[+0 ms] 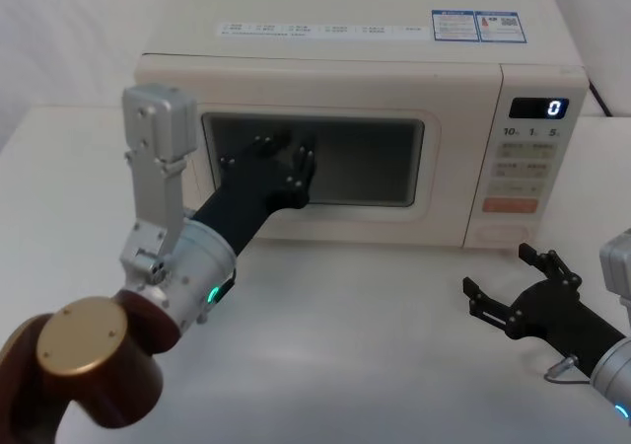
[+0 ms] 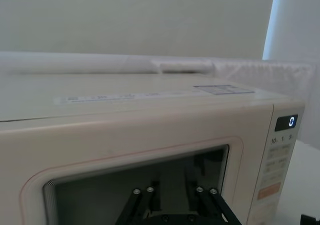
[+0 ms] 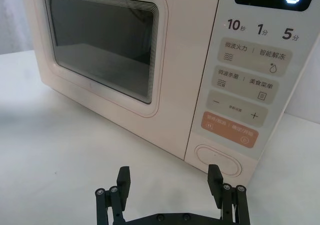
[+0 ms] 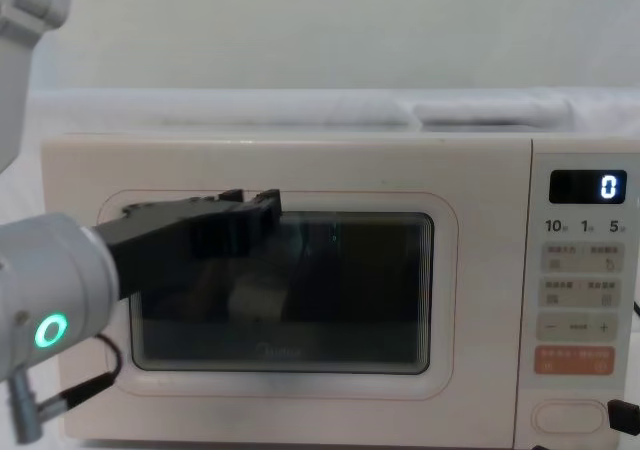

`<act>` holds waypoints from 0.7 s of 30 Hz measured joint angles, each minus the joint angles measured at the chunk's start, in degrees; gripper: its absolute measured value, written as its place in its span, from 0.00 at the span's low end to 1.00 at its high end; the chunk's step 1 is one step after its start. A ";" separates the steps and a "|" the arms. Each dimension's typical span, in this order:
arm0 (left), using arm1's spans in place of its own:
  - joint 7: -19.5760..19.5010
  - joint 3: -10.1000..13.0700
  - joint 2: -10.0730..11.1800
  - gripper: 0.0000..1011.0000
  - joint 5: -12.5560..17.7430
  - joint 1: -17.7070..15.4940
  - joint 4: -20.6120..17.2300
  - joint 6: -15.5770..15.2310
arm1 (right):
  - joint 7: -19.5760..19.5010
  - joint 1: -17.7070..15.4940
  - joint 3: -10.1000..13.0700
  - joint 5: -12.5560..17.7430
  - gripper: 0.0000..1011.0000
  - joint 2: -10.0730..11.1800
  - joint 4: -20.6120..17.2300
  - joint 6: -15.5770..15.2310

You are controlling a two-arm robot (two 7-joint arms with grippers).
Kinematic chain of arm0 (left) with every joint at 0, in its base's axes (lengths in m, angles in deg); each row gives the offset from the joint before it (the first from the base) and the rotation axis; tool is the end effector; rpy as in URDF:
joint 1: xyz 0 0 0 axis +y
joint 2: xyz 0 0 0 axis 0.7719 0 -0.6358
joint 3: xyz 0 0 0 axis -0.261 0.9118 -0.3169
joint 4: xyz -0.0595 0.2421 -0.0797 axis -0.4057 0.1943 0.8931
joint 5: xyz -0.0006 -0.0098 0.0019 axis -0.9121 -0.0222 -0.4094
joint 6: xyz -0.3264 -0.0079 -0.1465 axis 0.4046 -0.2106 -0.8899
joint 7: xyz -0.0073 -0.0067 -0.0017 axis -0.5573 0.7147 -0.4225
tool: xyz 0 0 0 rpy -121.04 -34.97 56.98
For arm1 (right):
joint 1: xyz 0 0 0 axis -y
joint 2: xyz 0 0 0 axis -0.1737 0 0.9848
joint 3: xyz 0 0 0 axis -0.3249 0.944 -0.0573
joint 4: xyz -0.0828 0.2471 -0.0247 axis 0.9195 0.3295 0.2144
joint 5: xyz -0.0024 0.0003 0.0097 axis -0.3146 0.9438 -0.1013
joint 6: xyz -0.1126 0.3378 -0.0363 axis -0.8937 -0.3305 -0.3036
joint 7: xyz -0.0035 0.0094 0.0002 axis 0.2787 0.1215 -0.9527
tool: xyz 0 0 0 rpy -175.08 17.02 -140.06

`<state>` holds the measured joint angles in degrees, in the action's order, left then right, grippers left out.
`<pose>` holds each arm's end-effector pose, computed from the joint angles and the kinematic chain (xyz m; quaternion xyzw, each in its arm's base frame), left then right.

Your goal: Press the button to open the microwave door with one hand; close the microwave door with the other hand.

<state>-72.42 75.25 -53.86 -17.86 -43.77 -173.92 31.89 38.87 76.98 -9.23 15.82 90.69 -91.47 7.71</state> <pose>0.3727 -0.0471 -0.1687 -0.0577 -0.0077 0.5146 0.8555 0.3552 -0.0089 -0.2769 -0.0695 -0.0307 -0.4740 0.8773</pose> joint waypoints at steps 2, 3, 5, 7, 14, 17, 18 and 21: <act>0.09 -0.19 0.39 0.38 0.04 0.66 -0.39 0.29 | 0.00 0.00 0.00 0.00 0.99 0.00 0.00 0.00; 0.24 -0.47 0.77 0.40 0.12 1.41 -0.76 0.55 | 0.00 0.00 0.00 0.00 0.99 0.00 0.00 0.00; 0.63 -0.99 1.23 0.46 0.37 2.52 -1.20 0.99 | 0.00 0.00 0.00 0.00 0.99 0.00 0.00 0.00; 0.88 -1.34 1.41 0.54 0.52 3.22 -1.34 1.36 | 0.00 0.00 0.00 0.00 0.99 0.00 0.00 0.00; 1.50 -3.53 2.02 0.74 0.57 6.46 -1.49 3.11 | 0.00 0.00 0.00 0.00 0.99 0.01 0.00 0.00; 1.55 -4.68 2.31 0.85 0.40 8.05 -1.40 3.93 | 0.00 0.00 0.00 0.00 0.99 0.00 0.00 0.00; 1.55 -4.89 2.35 0.87 0.34 8.35 -1.34 4.10 | 0.00 0.00 0.00 0.00 0.99 0.00 0.00 0.00; 1.54 -5.44 2.44 0.94 0.19 9.04 -1.15 4.43 | 0.00 0.00 0.00 0.00 0.99 0.00 0.00 0.00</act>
<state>-70.88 69.80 -51.41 -17.66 -34.73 -175.07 36.32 38.87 76.98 -9.23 15.82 90.69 -91.47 7.72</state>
